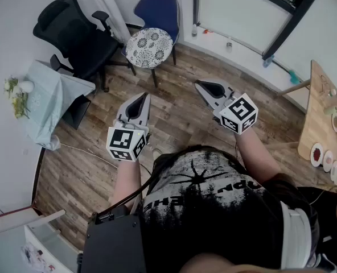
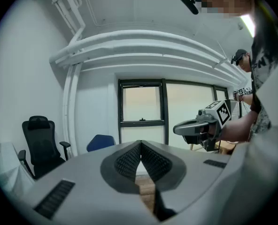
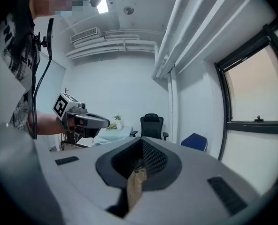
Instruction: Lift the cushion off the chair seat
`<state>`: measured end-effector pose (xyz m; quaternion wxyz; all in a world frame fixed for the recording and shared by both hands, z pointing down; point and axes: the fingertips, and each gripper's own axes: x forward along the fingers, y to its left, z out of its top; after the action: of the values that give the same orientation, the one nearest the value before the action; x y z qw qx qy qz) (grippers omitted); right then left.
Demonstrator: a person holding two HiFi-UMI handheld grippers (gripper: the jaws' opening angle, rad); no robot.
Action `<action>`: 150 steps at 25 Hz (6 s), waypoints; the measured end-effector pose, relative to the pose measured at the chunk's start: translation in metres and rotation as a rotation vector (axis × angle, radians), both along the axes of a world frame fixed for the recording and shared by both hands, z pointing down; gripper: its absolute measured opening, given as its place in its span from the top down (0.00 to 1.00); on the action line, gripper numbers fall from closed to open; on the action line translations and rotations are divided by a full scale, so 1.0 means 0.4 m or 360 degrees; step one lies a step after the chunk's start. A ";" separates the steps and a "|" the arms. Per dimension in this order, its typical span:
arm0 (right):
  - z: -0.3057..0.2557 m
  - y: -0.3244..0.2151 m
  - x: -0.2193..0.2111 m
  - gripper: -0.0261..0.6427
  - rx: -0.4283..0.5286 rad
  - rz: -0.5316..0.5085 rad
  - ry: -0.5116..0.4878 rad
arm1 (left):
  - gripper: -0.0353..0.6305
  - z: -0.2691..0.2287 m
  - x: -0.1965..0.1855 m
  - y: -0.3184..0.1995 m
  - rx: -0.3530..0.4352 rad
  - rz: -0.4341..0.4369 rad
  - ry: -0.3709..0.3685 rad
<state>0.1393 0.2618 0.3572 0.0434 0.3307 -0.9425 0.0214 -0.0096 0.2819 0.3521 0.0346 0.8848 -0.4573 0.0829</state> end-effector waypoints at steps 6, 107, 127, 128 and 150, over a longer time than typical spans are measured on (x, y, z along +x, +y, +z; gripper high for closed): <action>-0.004 0.012 0.022 0.94 0.0011 -0.0007 -0.0018 | 0.93 0.003 0.025 0.013 -0.0014 -0.0011 0.0003; 0.120 -0.940 -0.449 0.93 -0.0202 0.0178 -0.0097 | 0.93 0.160 -0.372 -0.947 -0.0261 0.0270 0.0115; 0.168 -1.173 -0.305 0.93 -0.0283 0.0349 -0.0113 | 0.93 0.200 -0.214 -1.265 -0.0297 0.0476 0.0047; 0.168 -1.180 -0.303 0.93 -0.0282 0.0366 -0.0109 | 0.93 0.199 -0.206 -1.274 -0.0293 0.0502 0.0045; 0.230 -1.279 -0.282 0.93 -0.0327 0.0894 -0.0204 | 0.93 0.239 -0.140 -1.454 -0.0381 0.1089 -0.0027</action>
<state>0.0266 -0.2499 0.4491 0.0097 0.5702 -0.8079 0.1487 -0.0657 -0.2996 0.4476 0.1045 0.9755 -0.1222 0.1500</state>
